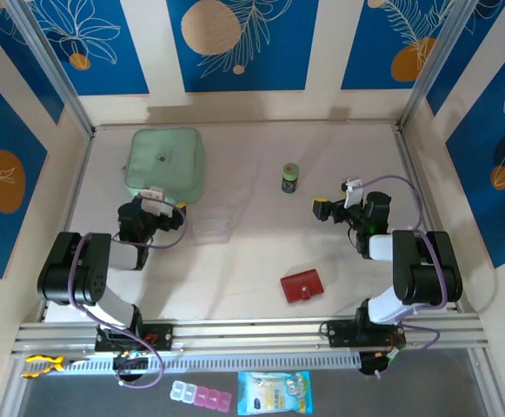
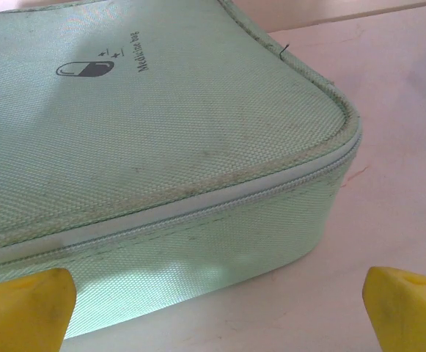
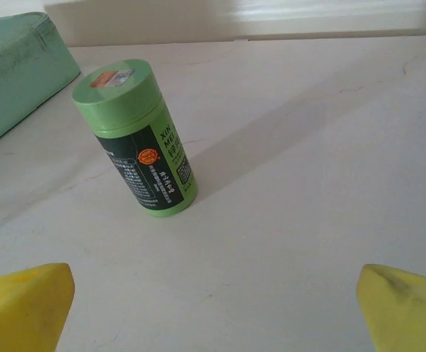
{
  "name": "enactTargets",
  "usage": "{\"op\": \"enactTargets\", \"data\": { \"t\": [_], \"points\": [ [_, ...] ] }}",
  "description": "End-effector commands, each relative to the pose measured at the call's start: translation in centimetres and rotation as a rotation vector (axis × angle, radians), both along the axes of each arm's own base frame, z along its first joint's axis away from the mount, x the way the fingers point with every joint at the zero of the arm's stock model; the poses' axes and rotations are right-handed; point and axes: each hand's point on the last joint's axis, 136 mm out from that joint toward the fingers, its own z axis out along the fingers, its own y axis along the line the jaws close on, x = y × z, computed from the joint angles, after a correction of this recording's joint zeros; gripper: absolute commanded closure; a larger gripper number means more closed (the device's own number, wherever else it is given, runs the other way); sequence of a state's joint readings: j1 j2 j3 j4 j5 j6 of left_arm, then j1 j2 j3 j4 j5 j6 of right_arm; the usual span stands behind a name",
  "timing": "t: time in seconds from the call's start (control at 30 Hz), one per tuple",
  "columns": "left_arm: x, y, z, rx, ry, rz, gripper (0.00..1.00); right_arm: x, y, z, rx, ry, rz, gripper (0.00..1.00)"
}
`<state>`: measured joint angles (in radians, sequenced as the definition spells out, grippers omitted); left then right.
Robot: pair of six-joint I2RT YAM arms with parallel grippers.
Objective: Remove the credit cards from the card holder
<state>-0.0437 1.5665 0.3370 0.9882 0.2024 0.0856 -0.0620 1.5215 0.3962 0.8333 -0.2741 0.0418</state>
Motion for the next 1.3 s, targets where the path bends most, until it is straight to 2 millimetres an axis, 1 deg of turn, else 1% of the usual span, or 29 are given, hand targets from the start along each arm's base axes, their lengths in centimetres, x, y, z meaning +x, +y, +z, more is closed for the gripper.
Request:
{"op": "enactTargets", "data": {
  "t": [0.0, 0.63, 0.77, 0.87, 1.13, 1.2, 1.27],
  "points": [
    [-0.1, -0.1, 0.7, 0.002, -0.034, -0.023, 0.0, -0.3, 0.4, 0.4, -0.006, -0.031, 0.029, 0.01],
    [-0.1, -0.1, 0.7, 0.0, -0.033, -0.024, 0.0, -0.2, 0.2, 0.4, -0.003, -0.029, 0.021, 0.01],
    [0.7, 1.0, 0.4, 0.002, -0.001, 0.048, 0.0, -0.2, 0.2, 0.5, -0.001, -0.029, 0.021, 0.01],
    [1.3, 2.8, 0.2, 0.005, 0.02, 0.158, 0.0, -0.2, 0.2, 0.4, -0.002, -0.029, 0.02, 0.01],
    [1.3, 2.9, 0.2, 0.006, 0.023, 0.164, 0.0, -0.2, 0.2, 0.4, -0.002, -0.029, 0.018, 0.01],
    [1.3, 2.9, 0.2, 0.006, 0.021, 0.164, 0.0, 0.3, -0.4, 0.3, -0.022, -0.023, -0.039, 0.01],
    [1.2, 2.9, 0.2, 0.006, 0.019, 0.164, 0.0, 0.3, -0.4, 0.2, -0.027, -0.018, -0.047, 0.01]
  ]
}}
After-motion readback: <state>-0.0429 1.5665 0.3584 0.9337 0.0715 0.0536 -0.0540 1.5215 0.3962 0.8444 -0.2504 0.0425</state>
